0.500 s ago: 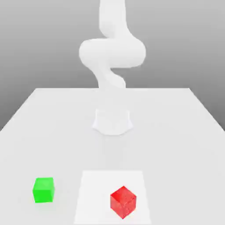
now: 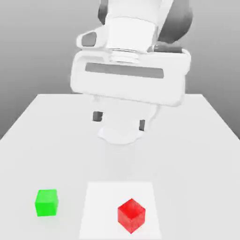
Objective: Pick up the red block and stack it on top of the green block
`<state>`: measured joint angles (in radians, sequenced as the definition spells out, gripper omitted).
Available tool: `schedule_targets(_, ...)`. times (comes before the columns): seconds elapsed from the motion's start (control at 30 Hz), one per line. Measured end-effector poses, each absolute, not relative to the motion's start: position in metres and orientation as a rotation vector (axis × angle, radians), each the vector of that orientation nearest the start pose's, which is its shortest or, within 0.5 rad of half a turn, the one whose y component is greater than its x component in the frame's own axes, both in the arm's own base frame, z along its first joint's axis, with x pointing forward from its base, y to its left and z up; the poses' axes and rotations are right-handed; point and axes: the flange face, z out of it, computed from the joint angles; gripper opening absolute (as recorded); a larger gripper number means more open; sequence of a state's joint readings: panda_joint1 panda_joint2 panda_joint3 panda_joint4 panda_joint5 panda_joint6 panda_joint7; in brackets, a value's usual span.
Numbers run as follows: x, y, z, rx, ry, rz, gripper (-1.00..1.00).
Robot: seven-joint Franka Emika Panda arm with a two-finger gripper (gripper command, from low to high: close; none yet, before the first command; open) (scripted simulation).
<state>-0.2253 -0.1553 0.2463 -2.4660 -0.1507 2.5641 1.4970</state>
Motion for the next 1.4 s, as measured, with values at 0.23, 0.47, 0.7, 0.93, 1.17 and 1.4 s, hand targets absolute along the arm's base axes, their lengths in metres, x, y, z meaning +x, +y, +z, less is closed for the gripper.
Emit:
schedule_targets(0.23, 0.465, 0.023, 0.247, -2.216, 2.202, -0.109, 0.00)
schedule_targets(0.47, 0.454, 0.029, 0.154, -2.147, 2.291, -0.001, 0.00)
schedule_targets(0.7, 0.453, 0.029, 0.144, -2.147, 2.290, -0.002, -1.00)
schedule_targets(0.93, 0.453, 0.016, 0.208, -2.089, 2.347, -0.003, -1.00)
schedule_targets(1.17, 0.423, -0.144, 0.234, -1.254, 2.886, -0.007, -1.00)
schedule_targets(1.4, 0.396, -0.204, 0.202, -0.821, 3.031, -0.004, -1.00)
